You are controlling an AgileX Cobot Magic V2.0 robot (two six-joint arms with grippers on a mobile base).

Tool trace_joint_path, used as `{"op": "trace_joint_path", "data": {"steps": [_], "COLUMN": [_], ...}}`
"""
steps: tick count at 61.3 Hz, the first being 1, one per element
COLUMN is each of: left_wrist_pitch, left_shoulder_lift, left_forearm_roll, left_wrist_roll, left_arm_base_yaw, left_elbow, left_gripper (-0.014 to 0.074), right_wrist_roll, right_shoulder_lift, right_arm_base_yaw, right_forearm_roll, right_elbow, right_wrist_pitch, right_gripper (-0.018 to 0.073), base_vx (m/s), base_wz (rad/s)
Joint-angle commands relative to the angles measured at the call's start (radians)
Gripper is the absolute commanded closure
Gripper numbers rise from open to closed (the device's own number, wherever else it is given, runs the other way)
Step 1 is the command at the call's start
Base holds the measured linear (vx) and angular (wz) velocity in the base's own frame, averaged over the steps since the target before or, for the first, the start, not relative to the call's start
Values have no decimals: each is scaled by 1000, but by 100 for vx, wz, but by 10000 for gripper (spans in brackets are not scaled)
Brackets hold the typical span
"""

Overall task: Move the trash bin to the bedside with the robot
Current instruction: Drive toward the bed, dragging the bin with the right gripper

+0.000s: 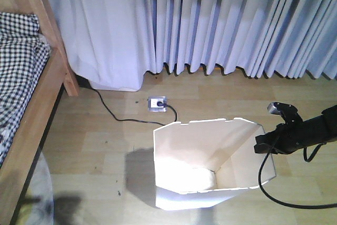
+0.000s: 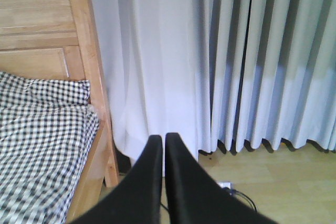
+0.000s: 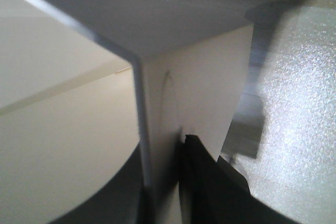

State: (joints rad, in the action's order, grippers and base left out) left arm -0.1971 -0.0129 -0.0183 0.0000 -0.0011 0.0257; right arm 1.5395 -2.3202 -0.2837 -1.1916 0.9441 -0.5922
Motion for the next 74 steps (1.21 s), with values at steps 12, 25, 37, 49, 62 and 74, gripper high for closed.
{"op": "trace_joint_path", "data": {"steps": [12,25,37,49,62,74], "left_wrist_pitch": [68,68,68,68,68,68], "left_shoulder_lift": [-14,-14,-14,-14,-14,-14], "left_forearm_roll": [4,4,4,4,4,4], "left_wrist_roll": [0,0,0,0,0,0], "left_arm_base_yaw": [-2,-2,-2,-2,-2,-2], "left_elbow": [19,19,19,19,19,19], "left_gripper": [603,603,603,603,603,603], "right_wrist_roll": [-2,-2,-2,-2,-2,-2], "right_shoulder_lift": [69,69,69,69,69,69], "right_arm_base_yaw": [-4,-4,-4,-4,-4,-4], "right_forearm_roll": [-62,-62,-62,-62,-62,-62], "right_elbow": [12,12,12,12,12,12], "right_wrist_pitch": [-211,-211,-211,-211,-208,-208], "right_gripper": [564,564,564,564,564,564], "base_vx": [22,21,20,18,17,15], "base_wz": [-2,1,2,2,2,2]}}
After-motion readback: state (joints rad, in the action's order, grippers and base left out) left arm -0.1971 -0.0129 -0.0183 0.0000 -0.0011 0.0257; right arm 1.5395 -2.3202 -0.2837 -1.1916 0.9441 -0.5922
